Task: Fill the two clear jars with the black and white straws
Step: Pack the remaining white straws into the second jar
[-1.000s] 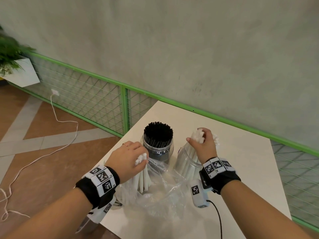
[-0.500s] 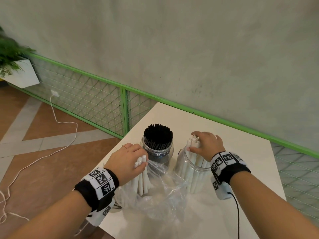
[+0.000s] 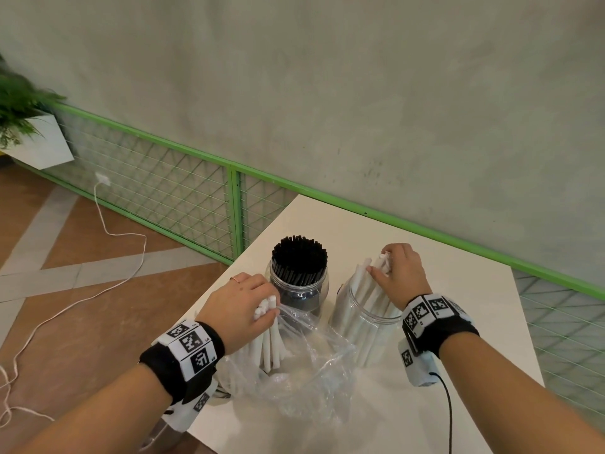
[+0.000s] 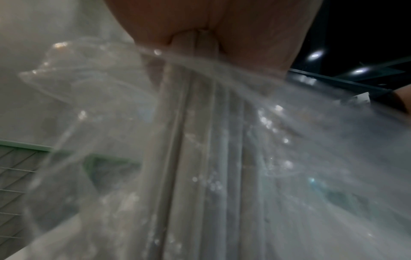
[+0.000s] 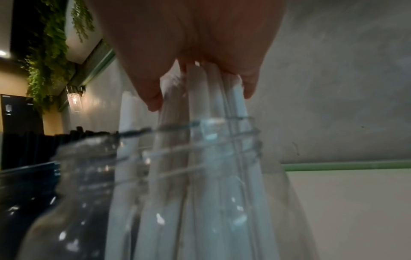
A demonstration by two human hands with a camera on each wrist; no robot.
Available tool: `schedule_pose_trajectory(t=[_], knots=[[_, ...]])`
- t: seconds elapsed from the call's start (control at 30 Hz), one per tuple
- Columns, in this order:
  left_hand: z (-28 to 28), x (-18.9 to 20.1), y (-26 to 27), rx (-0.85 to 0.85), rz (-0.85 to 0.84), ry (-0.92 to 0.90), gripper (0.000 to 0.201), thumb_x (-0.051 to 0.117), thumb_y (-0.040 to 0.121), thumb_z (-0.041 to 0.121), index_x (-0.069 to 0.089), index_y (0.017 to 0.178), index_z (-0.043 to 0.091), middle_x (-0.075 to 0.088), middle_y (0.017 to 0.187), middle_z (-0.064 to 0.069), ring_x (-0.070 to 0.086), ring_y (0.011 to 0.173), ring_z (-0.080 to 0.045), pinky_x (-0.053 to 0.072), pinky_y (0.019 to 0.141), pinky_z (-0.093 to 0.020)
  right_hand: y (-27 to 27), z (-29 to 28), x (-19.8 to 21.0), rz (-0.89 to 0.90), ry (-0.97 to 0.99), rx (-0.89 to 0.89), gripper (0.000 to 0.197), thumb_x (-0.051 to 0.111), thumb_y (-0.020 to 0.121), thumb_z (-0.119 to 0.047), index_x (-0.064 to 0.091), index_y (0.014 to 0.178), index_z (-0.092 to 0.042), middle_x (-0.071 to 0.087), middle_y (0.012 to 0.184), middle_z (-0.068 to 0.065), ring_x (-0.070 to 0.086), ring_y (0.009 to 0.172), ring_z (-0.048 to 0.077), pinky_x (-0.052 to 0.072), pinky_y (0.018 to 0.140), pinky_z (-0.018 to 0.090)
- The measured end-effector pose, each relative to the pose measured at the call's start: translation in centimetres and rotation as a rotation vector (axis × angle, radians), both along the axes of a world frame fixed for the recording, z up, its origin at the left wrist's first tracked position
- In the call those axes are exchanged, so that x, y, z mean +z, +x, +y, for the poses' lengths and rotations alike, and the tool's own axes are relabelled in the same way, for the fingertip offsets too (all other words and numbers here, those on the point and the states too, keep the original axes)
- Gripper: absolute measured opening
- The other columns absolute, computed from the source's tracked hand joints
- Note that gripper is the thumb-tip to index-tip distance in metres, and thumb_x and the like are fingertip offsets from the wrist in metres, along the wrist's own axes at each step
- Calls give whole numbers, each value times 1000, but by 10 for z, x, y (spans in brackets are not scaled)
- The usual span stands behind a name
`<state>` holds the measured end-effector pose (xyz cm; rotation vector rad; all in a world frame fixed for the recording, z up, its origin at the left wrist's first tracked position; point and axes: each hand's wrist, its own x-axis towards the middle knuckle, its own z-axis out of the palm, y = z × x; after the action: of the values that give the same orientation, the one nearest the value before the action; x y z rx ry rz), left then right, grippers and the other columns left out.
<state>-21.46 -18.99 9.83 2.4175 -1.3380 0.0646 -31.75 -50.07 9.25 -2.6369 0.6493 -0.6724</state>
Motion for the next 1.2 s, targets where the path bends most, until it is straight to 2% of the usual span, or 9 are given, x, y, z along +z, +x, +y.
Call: schedule_pose_trajectory(t=[0.07,0.17,0.3,0.4,0.53,0.67,0.83,1.03,1.2], knots=[[0,0,0,-4,-2,4,32,34,83,53,57,96,35,55,98,16,47,92,-9,38,77,-23,-1,-1,2,78,58,-7,36,67,84,-23,55,116,-10,53,119,10,49,110,31,41,94,40],[1,-1,-1,-5,-10,-5,30,36,83,52,57,95,35,56,98,16,48,90,-10,37,75,-22,-6,-2,7,-5,218,39,42,55,85,-20,52,126,-8,49,130,13,46,118,30,32,100,32],[2,-2,-2,-6,-31,-24,25,40,83,50,58,93,34,56,95,16,50,88,-11,36,74,-22,-13,-3,12,-60,219,-5,60,36,76,-35,50,130,-14,47,136,8,40,123,31,31,102,39],[2,-3,-1,-8,-24,-33,24,40,83,49,57,92,35,56,95,16,50,88,-11,38,74,-23,-14,4,13,-37,196,-25,62,43,79,-53,47,133,-22,45,139,4,38,126,30,34,104,46],[1,-3,-1,-15,-23,-42,23,41,83,49,57,92,35,56,94,16,50,87,-11,39,74,-24,-4,14,10,272,46,-63,78,50,71,-77,39,136,-36,35,145,-4,27,135,25,36,104,53],[2,-3,-1,-13,-24,-29,23,41,83,49,56,92,35,56,96,16,50,88,-11,39,75,-24,7,17,5,372,-56,-99,54,59,79,-61,53,118,-25,48,125,0,39,120,26,46,90,45],[4,-2,0,-6,-20,-11,24,41,84,49,57,94,35,56,98,16,49,90,-10,38,77,-24,11,5,4,30,12,70,19,68,81,-17,60,95,-7,56,98,8,50,95,34,31,76,29],[4,-1,-1,-5,-10,-1,28,37,83,51,57,94,35,55,97,17,48,91,-9,34,75,-22,6,-6,1,206,9,55,33,62,89,-34,58,118,-19,55,122,4,45,116,29,40,95,40],[4,-2,1,-2,2,4,28,37,83,52,57,95,36,55,98,17,48,92,-10,39,77,-24,-4,3,17,-37,47,15,39,57,91,-36,55,126,-19,54,129,5,45,120,31,36,99,41]])
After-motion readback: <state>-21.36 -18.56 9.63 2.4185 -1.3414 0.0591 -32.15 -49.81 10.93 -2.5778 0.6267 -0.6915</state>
